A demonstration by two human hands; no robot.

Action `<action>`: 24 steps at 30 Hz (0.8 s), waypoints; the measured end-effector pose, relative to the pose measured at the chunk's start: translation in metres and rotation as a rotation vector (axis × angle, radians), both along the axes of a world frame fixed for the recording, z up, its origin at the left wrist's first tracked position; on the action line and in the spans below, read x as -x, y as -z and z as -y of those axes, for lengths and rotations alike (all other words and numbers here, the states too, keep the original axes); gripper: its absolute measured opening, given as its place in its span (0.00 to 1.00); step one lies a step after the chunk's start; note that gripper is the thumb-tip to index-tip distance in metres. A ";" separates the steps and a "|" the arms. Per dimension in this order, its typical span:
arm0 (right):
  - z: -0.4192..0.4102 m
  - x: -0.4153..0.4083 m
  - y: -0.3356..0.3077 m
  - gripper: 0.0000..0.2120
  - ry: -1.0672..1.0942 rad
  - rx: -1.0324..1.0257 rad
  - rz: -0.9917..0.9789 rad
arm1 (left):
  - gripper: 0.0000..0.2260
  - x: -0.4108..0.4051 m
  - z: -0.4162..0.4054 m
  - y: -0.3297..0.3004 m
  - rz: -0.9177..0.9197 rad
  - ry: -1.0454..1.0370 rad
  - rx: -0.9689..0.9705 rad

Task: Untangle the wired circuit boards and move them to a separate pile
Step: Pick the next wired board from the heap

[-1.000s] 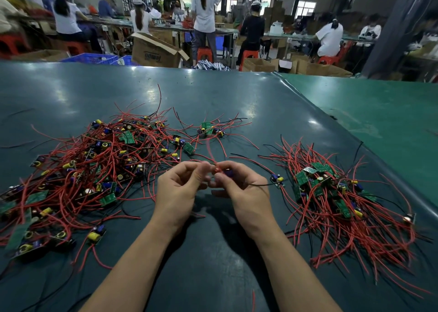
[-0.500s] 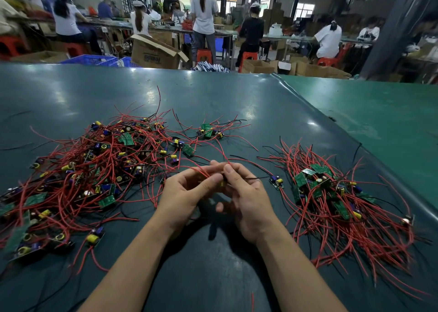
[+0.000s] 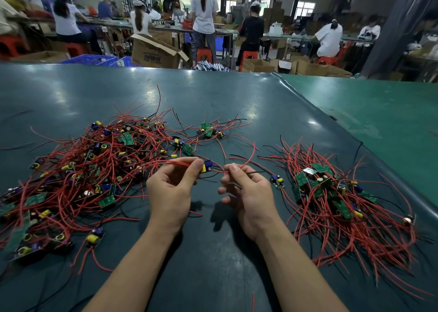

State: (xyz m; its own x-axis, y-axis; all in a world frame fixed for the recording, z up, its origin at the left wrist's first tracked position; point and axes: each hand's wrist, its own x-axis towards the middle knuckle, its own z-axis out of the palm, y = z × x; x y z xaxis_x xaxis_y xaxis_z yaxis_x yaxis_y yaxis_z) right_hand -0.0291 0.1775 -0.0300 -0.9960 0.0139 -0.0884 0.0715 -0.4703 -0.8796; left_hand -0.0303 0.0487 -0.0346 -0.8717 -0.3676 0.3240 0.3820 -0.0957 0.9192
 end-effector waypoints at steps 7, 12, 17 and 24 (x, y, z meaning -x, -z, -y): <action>-0.001 0.002 0.000 0.02 -0.045 0.135 0.012 | 0.07 -0.002 -0.004 0.004 -0.004 0.095 0.191; 0.000 0.003 0.004 0.07 -0.003 0.027 0.119 | 0.10 -0.003 -0.003 0.005 -0.087 0.092 0.226; -0.008 0.004 0.003 0.05 0.011 0.100 0.122 | 0.10 -0.007 -0.006 0.002 -0.038 0.139 0.222; -0.007 0.001 0.001 0.09 -0.124 0.049 0.067 | 0.07 -0.007 -0.001 0.000 0.048 0.244 0.133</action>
